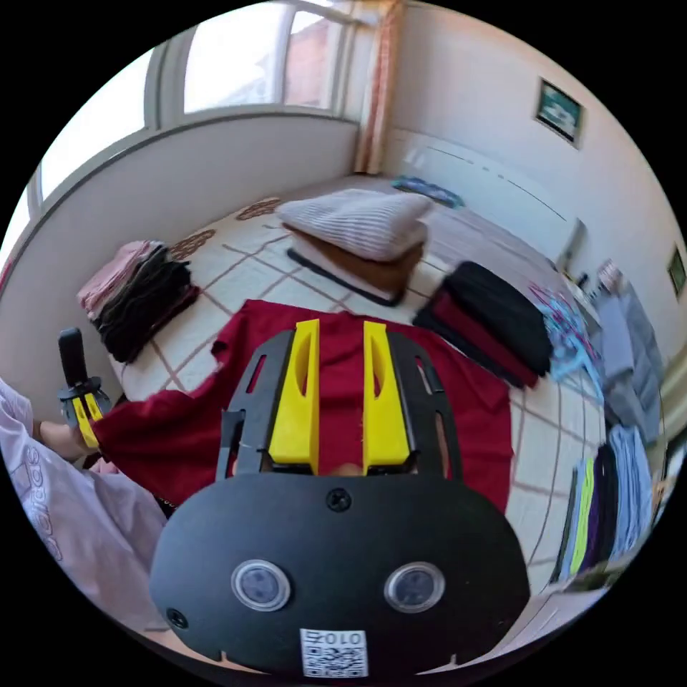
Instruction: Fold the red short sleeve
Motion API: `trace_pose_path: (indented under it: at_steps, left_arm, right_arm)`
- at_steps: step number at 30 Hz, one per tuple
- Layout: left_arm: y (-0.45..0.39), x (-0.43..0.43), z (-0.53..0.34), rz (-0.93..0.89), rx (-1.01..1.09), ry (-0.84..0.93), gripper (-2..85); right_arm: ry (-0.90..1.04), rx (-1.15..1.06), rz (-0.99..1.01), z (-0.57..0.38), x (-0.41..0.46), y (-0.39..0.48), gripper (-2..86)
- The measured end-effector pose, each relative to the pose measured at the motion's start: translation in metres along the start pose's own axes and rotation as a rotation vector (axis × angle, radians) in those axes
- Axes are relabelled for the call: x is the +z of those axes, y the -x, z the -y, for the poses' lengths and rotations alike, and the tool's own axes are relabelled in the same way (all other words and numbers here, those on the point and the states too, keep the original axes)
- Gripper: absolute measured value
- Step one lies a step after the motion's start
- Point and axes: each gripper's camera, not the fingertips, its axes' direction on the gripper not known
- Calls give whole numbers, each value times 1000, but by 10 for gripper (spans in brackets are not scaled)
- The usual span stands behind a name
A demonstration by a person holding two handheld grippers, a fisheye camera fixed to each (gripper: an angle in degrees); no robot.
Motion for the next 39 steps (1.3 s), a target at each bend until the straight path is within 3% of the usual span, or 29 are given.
trace_pose_path:
  at_steps: [3,6,16,21,26,31,39]
  left_arm:
    - [6,-10,9,-33,-18,-57,7]
    - [7,-15,18,-30,-28,-83,7]
    - [-21,-15,29,76,-8,-58,7]
    - [-30,-22,27,103,-14,-69,7]
    - [-36,-26,31,97,-6,-62,8]
    - [-44,-32,34,94,8,-58,8]
    - [-59,-55,35,103,16,-98,8]
  right_arm:
    - [51,310,-185,-115,-23,-116,89]
    - [93,495,-253,-208,-32,-173,91]
    - [87,595,-221,-287,40,-171,104]
    - [170,585,-282,-307,74,-157,106]
    - [111,642,-323,-342,76,-140,96]
    - [70,746,-263,-379,73,-146,77]
    - [-59,794,43,-445,46,-162,24]
